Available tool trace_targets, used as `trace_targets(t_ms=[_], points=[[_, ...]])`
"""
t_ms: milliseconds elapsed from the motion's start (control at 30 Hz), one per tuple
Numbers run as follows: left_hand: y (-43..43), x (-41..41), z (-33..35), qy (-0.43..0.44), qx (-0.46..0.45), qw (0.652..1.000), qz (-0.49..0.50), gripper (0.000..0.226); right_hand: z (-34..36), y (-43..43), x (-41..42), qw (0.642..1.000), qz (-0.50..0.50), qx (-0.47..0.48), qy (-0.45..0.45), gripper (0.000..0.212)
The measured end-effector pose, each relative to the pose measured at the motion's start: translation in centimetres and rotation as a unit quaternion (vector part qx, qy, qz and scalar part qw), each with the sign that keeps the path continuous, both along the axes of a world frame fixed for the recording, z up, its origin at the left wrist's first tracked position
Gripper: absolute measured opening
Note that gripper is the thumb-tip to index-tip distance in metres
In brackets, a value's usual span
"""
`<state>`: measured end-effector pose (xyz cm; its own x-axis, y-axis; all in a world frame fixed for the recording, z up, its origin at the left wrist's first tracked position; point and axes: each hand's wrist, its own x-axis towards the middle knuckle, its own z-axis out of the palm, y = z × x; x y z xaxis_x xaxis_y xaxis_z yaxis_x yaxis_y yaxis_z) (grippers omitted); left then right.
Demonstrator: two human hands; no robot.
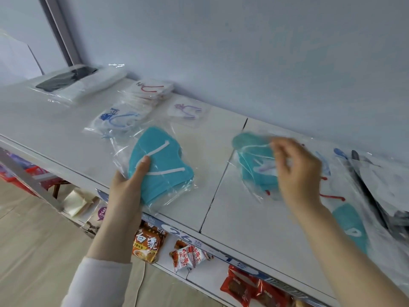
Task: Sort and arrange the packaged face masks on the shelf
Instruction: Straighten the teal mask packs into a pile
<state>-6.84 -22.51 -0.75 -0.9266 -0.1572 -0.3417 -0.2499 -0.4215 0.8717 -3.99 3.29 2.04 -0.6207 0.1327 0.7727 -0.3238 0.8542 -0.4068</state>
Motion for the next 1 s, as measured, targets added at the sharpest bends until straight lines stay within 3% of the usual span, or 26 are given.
trace_targets(t_ms=[67, 167, 267, 433, 567, 667, 733, 800, 867, 1000], points=[[1.0, -0.1, 0.3, 0.024, 0.001, 1.000, -0.020, 0.021, 2.5, 0.1, 0.4, 0.989, -0.061, -0.112, 0.068, 0.017], [3.0, 0.4, 0.9, 0.049, -0.007, 0.996, -0.075, 0.038, 4.0, -0.3, -0.1, 0.979, -0.056, -0.196, -0.008, 0.010], [4.9, 1.6, 0.9, 0.073, -0.020, 0.988, -0.135, 0.050, 2.2, -2.2, -0.3, 0.980, -0.057, -0.166, -0.093, 0.008], [6.3, 3.1, 0.4, 0.095, -0.022, 0.973, -0.209, 0.050, -0.6, -6.1, -0.3, 0.982, -0.074, -0.161, -0.060, 0.006], [4.7, 1.7, -0.3, 0.055, -0.062, 0.982, -0.168, 0.061, -1.7, -4.8, -0.2, 0.975, -0.037, -0.167, -0.140, 0.033], [2.6, -0.2, -0.3, 0.040, -0.074, 0.991, -0.103, 0.064, -3.3, -1.2, 1.9, 0.978, -0.089, 0.005, -0.189, 0.050], [1.8, -0.9, -0.2, 0.036, -0.067, 0.994, -0.080, 0.067, -4.6, -0.1, 3.3, 0.941, -0.150, 0.147, -0.266, 0.055], [1.8, -1.1, -0.1, 0.033, -0.053, 0.996, -0.070, 0.067, -5.4, -0.4, 3.7, 0.906, -0.189, 0.207, -0.317, 0.052], [2.2, -1.0, -0.3, 0.027, -0.041, 0.996, -0.071, 0.065, -5.5, -0.7, 3.4, 0.903, -0.202, 0.244, -0.289, 0.038], [2.7, -0.5, -0.6, 0.031, -0.031, 0.996, -0.080, 0.060, -4.5, -0.4, 3.4, 0.938, -0.160, 0.249, -0.183, 0.013]])
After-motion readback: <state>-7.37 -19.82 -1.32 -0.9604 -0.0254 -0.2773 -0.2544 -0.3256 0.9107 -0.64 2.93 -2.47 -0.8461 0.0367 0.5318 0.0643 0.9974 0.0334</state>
